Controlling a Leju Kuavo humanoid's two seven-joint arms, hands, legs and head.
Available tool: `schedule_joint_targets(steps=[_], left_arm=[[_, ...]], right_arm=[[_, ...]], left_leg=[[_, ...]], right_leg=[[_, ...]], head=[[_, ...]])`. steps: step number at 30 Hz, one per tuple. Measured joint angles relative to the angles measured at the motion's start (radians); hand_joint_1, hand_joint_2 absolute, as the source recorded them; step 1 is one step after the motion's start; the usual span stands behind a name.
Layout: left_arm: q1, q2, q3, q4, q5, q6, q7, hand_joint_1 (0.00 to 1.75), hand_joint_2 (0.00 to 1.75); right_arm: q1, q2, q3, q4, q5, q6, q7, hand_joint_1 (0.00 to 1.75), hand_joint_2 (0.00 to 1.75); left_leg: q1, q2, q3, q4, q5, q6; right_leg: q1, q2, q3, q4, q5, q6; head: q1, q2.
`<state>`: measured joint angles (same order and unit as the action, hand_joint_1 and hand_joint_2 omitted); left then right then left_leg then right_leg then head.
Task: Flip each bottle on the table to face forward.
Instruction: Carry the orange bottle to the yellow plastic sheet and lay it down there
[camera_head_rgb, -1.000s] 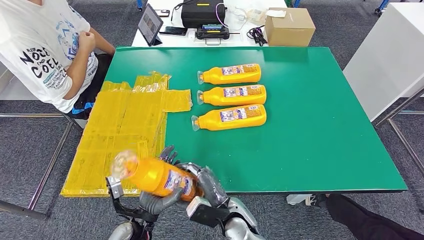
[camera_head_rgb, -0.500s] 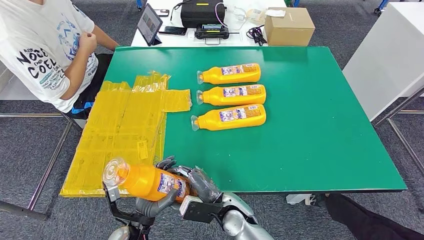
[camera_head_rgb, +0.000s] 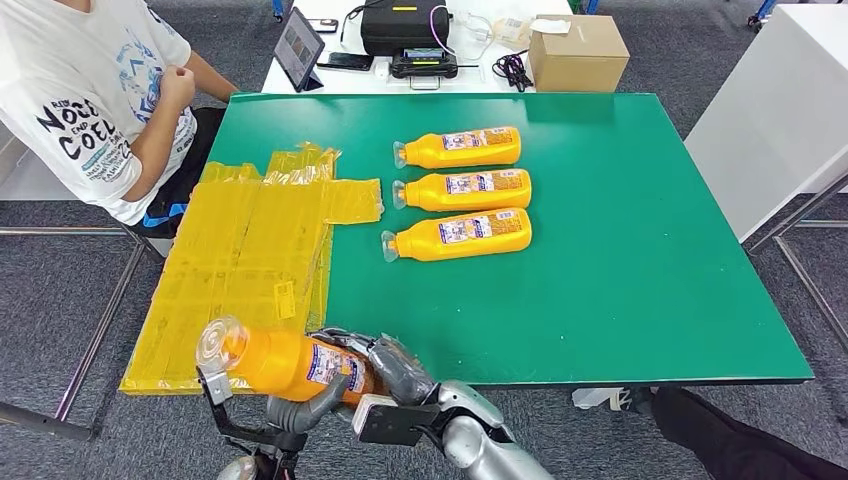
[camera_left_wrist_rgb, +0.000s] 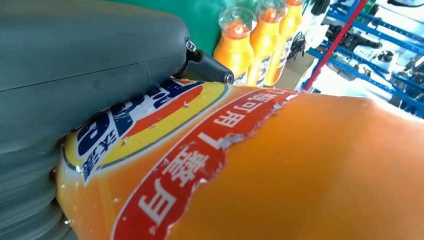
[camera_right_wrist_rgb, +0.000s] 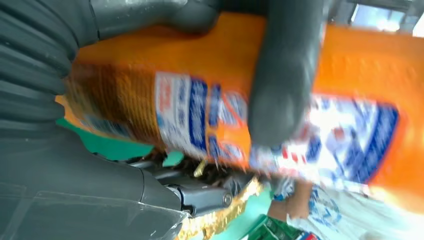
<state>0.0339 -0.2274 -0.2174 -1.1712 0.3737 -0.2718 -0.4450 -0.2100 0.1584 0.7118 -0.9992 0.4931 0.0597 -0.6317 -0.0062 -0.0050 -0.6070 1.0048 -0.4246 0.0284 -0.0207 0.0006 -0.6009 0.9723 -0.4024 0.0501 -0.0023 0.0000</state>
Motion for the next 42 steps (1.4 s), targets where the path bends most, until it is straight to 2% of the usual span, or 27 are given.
schedule_joint_targets(steps=[7, 11, 17, 23, 30, 36, 42], left_arm=[[0.000, -0.016, 0.001, -0.041, -0.054, 0.067, -0.021, 1.75, 1.75], [0.001, -0.022, -0.001, -0.066, -0.106, 0.129, -0.039, 1.75, 1.75], [0.003, -0.039, -0.011, -0.119, -0.206, 0.251, -0.082, 1.75, 1.75], [-0.027, -0.045, 0.013, -0.161, -0.313, 0.437, -0.142, 1.75, 1.75], [-0.047, -0.048, 0.042, -0.170, -0.340, 0.482, -0.152, 1.75, 1.75], [-0.062, -0.050, 0.062, -0.170, -0.400, 0.575, -0.173, 1.75, 1.75], [-0.116, -0.045, 0.073, -0.147, -0.616, 0.728, -0.206, 1.75, 1.75]], right_arm=[[0.032, 0.008, -0.003, -0.023, 0.000, -0.054, 0.019, 0.00, 1.75], [0.057, 0.009, -0.011, -0.064, -0.001, -0.091, 0.029, 0.00, 0.00], [0.122, 0.008, -0.042, -0.201, -0.007, -0.124, 0.060, 0.00, 0.00], [0.206, -0.002, -0.091, -0.339, -0.028, -0.180, 0.039, 0.00, 0.00], [0.250, -0.005, -0.127, -0.452, -0.042, -0.209, 0.026, 0.00, 0.00], [0.272, 0.001, -0.153, -0.528, -0.077, -0.261, 0.004, 0.00, 0.00], [0.272, 0.011, -0.160, -0.566, -0.096, -0.271, -0.012, 0.00, 0.00]], left_leg=[[0.000, 0.000, 0.000, 0.000, 0.000, 0.000], [0.000, -0.001, -0.001, 0.000, 0.000, 0.000], [0.000, -0.001, -0.001, 0.000, 0.000, 0.000], [0.000, -0.003, -0.002, 0.000, 0.000, 0.000], [0.000, -0.003, -0.002, 0.000, 0.000, 0.000], [0.000, -0.003, -0.002, 0.000, 0.000, 0.000], [0.000, -0.003, -0.002, 0.000, 0.000, 0.000]], right_leg=[[0.000, 0.000, 0.000, 0.000, 0.000, 0.000], [0.000, 0.000, 0.000, 0.000, 0.000, 0.000], [0.000, 0.000, 0.000, 0.000, 0.000, 0.000], [0.000, -0.001, 0.000, 0.000, 0.000, 0.000], [0.000, -0.001, 0.000, 0.000, 0.000, 0.000], [0.000, -0.001, 0.000, 0.000, 0.000, 0.000], [0.000, -0.001, 0.000, 0.000, 0.000, 0.000]], head=[[0.000, 0.000], [0.000, 0.000], [0.000, 0.000], [0.000, 0.000], [0.000, 0.000], [0.000, 0.000], [0.000, 0.000]])
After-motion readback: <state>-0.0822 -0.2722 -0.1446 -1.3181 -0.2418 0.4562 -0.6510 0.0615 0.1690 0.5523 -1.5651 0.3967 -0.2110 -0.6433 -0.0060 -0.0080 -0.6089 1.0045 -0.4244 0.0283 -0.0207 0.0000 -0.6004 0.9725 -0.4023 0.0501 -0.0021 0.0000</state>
